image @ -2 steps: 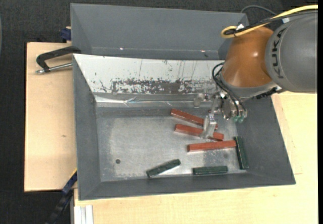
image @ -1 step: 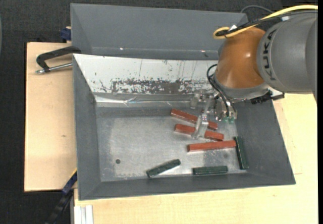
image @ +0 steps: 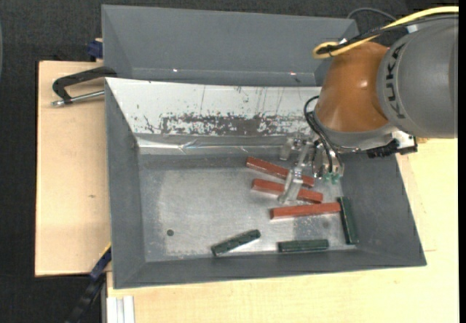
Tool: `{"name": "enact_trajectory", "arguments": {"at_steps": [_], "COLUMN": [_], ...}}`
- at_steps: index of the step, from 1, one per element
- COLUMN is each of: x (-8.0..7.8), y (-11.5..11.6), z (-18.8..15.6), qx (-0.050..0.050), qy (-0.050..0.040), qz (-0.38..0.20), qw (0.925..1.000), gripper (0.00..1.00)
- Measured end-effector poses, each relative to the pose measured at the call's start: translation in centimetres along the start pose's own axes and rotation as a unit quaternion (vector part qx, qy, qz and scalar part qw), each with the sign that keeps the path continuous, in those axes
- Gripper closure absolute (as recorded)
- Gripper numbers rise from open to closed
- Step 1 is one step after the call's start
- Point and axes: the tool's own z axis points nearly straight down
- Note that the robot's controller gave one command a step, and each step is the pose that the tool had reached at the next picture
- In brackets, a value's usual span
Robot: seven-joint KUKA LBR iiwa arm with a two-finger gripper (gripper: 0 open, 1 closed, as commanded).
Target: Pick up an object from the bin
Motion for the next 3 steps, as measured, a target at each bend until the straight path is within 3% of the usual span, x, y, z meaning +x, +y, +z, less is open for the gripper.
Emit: {"name": "enact_trajectory", "arguments": {"at_steps": [1,2,3], "x": [-0.2,0.5,0.5], "y": [0.6,0.2,0.2], "z": [2.7,4.0,4.0], "qx": [0.000,0.001,0.001], "qy": [0.0001,0.0007,0.0007], "qz": [0.084,0.115,0.115], "qw": [0.9965,0.9934,0.9934], "gripper": [0.00,1.00,1.00]}}
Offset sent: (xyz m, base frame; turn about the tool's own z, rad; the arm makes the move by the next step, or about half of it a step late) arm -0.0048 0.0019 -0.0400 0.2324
